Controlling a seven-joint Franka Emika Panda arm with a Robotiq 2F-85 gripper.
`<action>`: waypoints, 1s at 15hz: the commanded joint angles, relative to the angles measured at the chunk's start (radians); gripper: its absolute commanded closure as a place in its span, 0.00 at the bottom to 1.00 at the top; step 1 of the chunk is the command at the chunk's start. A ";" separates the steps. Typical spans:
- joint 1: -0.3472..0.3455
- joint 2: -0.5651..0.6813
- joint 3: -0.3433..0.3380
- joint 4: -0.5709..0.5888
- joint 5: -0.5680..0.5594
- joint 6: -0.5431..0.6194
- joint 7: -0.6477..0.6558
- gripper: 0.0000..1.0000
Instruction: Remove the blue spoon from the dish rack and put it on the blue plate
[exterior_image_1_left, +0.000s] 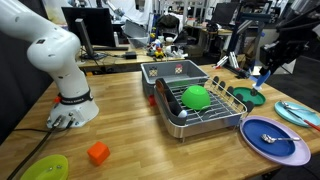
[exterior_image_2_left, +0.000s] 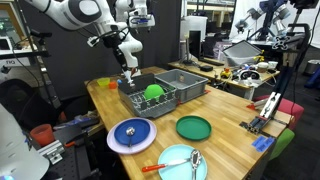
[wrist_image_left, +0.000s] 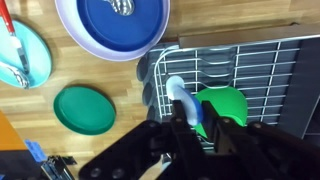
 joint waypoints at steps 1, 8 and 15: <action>-0.013 -0.009 -0.069 -0.091 0.190 0.099 -0.099 0.94; -0.055 0.036 -0.190 -0.196 0.425 0.145 -0.273 0.94; -0.104 0.055 -0.176 -0.196 0.378 0.131 -0.225 0.78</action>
